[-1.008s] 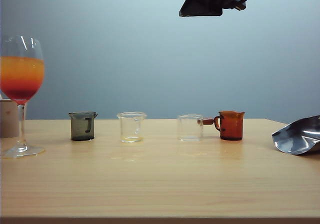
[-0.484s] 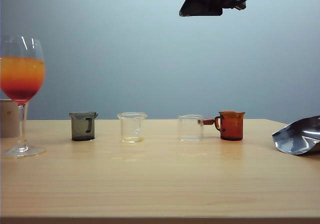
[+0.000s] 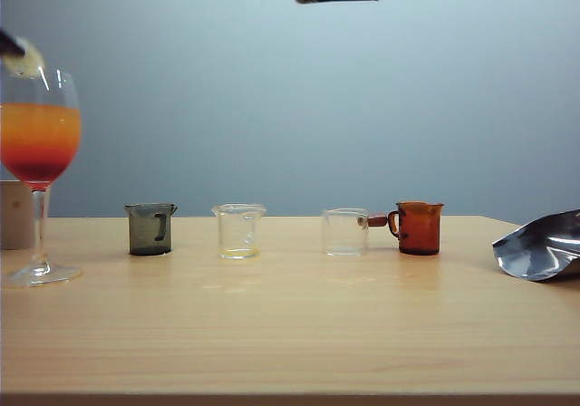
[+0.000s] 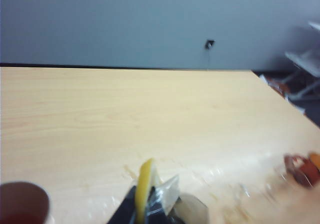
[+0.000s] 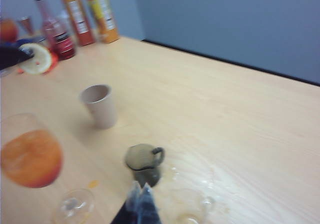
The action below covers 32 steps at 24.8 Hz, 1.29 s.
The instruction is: Pick up the lemon slice from the paper cup on the left and carefully insert it into the rim of the goblet.
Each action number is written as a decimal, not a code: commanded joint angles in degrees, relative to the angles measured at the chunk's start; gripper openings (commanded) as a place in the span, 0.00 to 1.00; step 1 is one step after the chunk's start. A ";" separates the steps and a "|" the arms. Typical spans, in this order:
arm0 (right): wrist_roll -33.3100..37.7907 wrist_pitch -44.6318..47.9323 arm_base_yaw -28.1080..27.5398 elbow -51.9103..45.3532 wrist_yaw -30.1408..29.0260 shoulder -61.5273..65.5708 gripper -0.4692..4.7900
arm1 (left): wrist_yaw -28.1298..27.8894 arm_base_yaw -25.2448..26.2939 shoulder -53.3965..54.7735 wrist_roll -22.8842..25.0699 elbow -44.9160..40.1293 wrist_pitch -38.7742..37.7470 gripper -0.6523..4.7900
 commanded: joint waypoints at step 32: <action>-1.84 -0.96 1.62 2.16 -2.89 -1.70 0.07 | -2.73 -2.62 -23.12 28.13 -6.56 -34.36 0.11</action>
